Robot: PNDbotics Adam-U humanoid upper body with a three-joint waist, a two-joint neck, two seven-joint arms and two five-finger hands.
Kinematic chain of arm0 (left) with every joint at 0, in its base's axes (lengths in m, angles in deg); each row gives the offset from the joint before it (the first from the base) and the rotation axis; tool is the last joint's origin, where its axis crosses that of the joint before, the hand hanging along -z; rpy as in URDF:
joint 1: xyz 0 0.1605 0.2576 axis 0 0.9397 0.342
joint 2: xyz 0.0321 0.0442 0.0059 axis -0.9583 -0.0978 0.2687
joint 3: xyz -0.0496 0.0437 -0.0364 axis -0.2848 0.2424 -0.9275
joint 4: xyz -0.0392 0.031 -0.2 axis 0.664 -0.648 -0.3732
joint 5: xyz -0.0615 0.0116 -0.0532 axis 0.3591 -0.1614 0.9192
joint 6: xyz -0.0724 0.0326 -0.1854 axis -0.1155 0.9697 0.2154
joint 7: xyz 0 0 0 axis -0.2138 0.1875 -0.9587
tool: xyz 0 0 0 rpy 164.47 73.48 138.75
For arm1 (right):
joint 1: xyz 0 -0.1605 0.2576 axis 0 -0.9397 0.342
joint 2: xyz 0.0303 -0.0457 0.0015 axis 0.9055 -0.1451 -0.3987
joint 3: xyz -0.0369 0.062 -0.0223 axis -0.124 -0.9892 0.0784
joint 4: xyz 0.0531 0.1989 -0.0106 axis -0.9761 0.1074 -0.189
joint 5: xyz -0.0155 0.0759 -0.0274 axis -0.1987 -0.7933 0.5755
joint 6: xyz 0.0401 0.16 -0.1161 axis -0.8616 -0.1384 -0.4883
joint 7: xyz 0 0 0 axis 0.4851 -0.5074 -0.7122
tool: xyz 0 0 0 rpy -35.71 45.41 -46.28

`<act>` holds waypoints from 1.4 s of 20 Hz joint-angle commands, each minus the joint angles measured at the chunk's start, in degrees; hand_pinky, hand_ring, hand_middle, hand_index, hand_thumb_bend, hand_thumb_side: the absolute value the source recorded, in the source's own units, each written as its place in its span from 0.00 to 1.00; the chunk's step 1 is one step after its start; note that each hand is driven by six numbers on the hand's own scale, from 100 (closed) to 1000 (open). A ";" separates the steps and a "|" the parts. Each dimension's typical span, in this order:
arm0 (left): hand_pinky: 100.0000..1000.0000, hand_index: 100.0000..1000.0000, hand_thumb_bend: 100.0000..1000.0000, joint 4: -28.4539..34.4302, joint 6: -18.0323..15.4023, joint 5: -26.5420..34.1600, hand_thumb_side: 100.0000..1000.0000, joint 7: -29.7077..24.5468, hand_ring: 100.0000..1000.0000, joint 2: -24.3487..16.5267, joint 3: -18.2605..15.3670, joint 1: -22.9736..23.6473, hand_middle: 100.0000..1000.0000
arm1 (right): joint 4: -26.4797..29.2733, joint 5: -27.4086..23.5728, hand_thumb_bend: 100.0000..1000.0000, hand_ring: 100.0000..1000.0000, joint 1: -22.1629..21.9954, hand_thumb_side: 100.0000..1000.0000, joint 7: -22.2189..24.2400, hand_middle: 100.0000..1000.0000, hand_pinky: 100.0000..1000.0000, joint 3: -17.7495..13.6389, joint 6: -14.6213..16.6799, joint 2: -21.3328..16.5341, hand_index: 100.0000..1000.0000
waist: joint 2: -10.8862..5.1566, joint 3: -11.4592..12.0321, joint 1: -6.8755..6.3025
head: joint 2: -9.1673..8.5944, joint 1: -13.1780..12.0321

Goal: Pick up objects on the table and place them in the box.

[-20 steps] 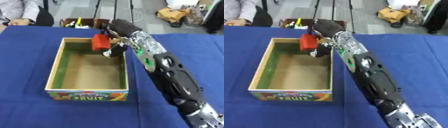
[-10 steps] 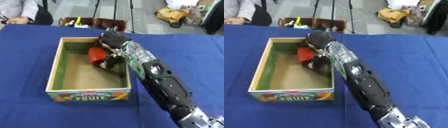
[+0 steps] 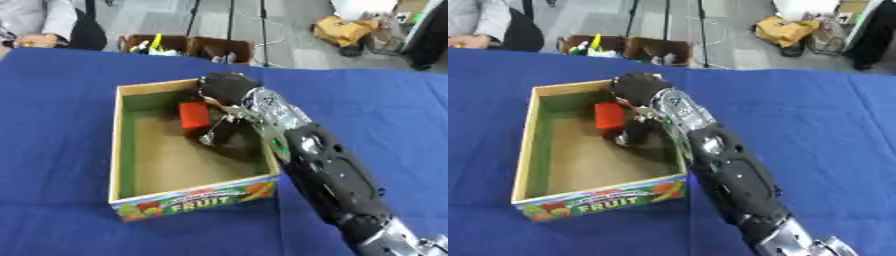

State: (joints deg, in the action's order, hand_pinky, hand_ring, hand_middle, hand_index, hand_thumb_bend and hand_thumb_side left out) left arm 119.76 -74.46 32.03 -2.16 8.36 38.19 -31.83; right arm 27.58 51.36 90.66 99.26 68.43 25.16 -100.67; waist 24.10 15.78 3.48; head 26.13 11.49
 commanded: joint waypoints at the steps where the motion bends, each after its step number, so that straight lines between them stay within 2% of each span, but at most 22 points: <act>1: 0.14 0.35 0.00 1.15 0.06 -0.05 0.79 0.08 0.40 -0.54 -0.29 -0.24 0.46 | 2.41 -1.49 0.00 0.69 0.62 0.40 2.04 0.42 0.55 0.73 0.87 -0.67 0.41 | -1.42 -0.07 -0.27 | -0.18 -0.24; 7: 0.14 0.35 0.00 1.15 0.08 -0.04 0.79 0.08 0.40 -0.54 -0.32 -0.21 0.46 | 5.05 -3.03 0.00 0.68 0.48 0.40 2.68 0.40 0.53 1.27 0.04 -1.03 0.39 | -1.45 -0.24 -0.38 | -0.24 -0.21; 8: 0.14 0.35 0.00 1.15 0.08 -0.03 0.79 0.07 0.40 -0.54 -0.31 -0.22 0.46 | 5.29 -3.16 0.00 0.69 0.45 0.45 2.86 0.44 0.54 1.43 0.14 -1.06 0.42 | -1.45 -0.27 -0.38 | -0.23 -0.20; 9: 0.14 0.35 0.00 1.15 0.08 -0.03 0.79 0.06 0.40 -0.53 -0.30 -0.22 0.46 | 5.51 -3.28 0.00 0.69 0.42 0.46 3.20 0.44 0.54 1.55 0.36 -1.08 0.43 | -1.45 -0.31 -0.38 | -0.23 -0.20; 10: 0.14 0.35 0.00 1.15 0.09 -0.02 0.79 0.05 0.40 -0.53 -0.30 -0.21 0.46 | 5.74 -3.41 0.00 0.70 0.39 0.56 3.70 0.49 0.55 1.66 0.70 -1.10 0.49 | -1.45 -0.36 -0.38 | -0.22 -0.20; 11: 0.14 0.35 0.00 1.15 0.10 -0.03 0.79 0.05 0.40 -0.53 -0.31 -0.19 0.46 | 6.07 -3.53 0.00 0.71 0.35 0.57 4.26 0.50 0.55 1.70 1.03 -1.13 0.50 | -1.46 -0.41 -0.39 | -0.22 -0.21; 12: 0.14 0.35 0.00 1.15 0.11 -0.02 0.79 0.04 0.40 -0.53 -0.31 -0.17 0.46 | 6.57 -3.69 0.00 0.72 0.36 0.60 4.73 0.54 0.57 1.70 1.27 -1.18 0.55 | -1.48 -0.49 -0.40 | -0.20 -0.22; 17: 0.14 0.35 0.00 1.15 0.14 -0.02 0.79 -0.03 0.40 -0.52 -0.30 -0.11 0.46 | 8.80 -4.08 0.00 0.76 0.43 0.65 6.19 0.60 0.60 1.84 1.67 -1.59 0.62 | -1.62 -0.70 -0.42 | -0.20 -0.22; 19: 0.14 0.35 0.00 1.15 0.15 -0.03 0.79 -0.02 0.40 -0.52 -0.33 -0.09 0.46 | 9.07 -4.11 0.00 0.78 0.37 0.69 7.03 0.66 0.62 1.99 2.11 -1.65 0.66 | -1.66 -0.71 -0.44 | -0.24 -0.18; 20: 0.14 0.35 0.00 1.15 0.15 -0.02 0.79 -0.01 0.40 -0.52 -0.34 -0.09 0.46 | 9.15 -4.18 0.06 0.80 0.34 0.72 7.55 0.68 0.63 2.04 2.45 -1.66 0.68 | -1.69 -0.72 -0.44 | -0.24 -0.17; 23: 0.14 0.35 0.00 1.15 0.15 0.01 0.79 -0.04 0.40 -0.51 -0.34 -0.07 0.46 | 9.15 -4.80 0.13 0.82 0.23 0.76 9.45 0.71 0.65 2.09 3.53 -1.63 0.71 | -1.72 -0.80 -0.42 | -0.29 -0.09; 24: 0.14 0.35 0.00 1.15 0.16 0.01 0.79 -0.05 0.40 -0.50 -0.34 -0.07 0.46 | 9.10 -5.09 0.19 0.83 0.20 0.78 10.15 0.72 0.66 2.08 3.85 -1.62 0.73 | -1.73 -0.83 -0.41 | -0.31 -0.06; 25: 0.14 0.35 0.00 1.15 0.17 0.01 0.79 -0.06 0.40 -0.50 -0.36 -0.06 0.46 | 9.09 -5.39 0.19 0.83 0.16 0.78 10.82 0.72 0.66 2.05 4.14 -1.63 0.73 | -1.74 -0.85 -0.41 | -0.32 -0.06; 26: 0.14 0.35 0.00 1.15 0.19 0.02 0.79 -0.05 0.40 -0.50 -0.37 -0.04 0.46 | 9.15 -5.66 0.25 0.84 0.14 0.80 11.40 0.74 0.67 1.98 4.32 -1.66 0.75 | -1.75 -0.86 -0.41 | -0.34 -0.05; 28: 0.14 0.35 0.00 1.15 0.22 0.03 0.79 -0.04 0.40 -0.49 -0.39 -0.02 0.46 | 9.36 -6.11 0.27 0.85 0.13 0.80 12.24 0.74 0.67 1.85 4.51 -1.74 0.75 | -1.78 -0.89 -0.40 | -0.39 -0.02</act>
State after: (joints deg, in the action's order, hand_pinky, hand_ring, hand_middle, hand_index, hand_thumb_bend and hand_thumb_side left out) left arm 119.76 -74.38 32.03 -2.17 8.36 38.18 -31.71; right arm 35.51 45.89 89.76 110.87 70.68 29.46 -101.30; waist 24.00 14.89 3.50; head 26.14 11.27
